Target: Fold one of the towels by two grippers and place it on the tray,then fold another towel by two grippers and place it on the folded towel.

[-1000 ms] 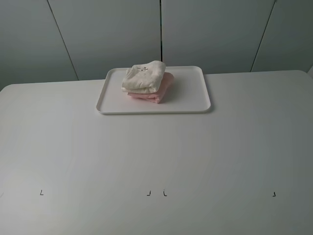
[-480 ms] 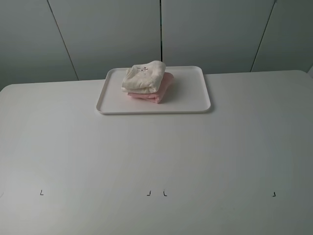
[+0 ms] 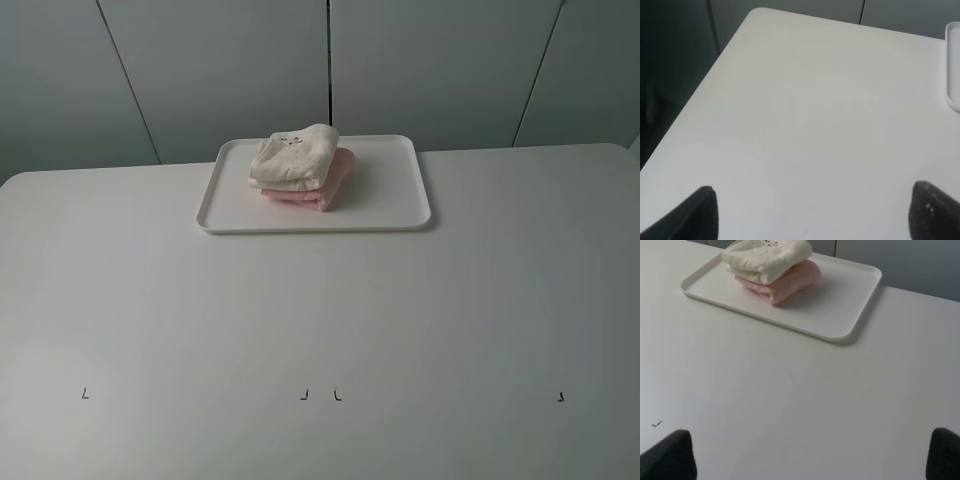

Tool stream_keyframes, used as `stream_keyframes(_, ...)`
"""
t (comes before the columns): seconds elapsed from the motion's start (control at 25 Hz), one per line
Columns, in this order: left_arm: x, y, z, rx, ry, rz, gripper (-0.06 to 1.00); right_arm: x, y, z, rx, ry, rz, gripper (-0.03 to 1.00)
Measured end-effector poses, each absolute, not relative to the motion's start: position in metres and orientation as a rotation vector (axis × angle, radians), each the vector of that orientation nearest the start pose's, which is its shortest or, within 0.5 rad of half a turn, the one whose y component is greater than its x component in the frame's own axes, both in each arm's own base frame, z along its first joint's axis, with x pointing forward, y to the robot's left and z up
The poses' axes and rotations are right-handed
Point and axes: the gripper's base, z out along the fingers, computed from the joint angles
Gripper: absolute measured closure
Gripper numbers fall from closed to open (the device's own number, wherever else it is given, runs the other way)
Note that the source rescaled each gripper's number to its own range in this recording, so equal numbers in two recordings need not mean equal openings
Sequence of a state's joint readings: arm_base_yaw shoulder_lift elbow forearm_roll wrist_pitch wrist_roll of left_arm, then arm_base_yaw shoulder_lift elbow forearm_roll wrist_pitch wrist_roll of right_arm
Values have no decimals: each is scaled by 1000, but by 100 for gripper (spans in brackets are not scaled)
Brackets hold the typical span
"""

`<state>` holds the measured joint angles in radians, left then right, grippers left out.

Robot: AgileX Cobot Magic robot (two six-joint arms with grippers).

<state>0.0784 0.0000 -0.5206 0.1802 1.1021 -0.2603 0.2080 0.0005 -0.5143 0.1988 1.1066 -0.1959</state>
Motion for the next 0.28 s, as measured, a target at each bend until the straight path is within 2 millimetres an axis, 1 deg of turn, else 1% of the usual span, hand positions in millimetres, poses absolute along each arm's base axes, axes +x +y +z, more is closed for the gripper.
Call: stream_keyframes(0.28, -11, 14, 281, -361, 2021, 103, -3, -12, 14, 279, -431, 2024, 246, -3)
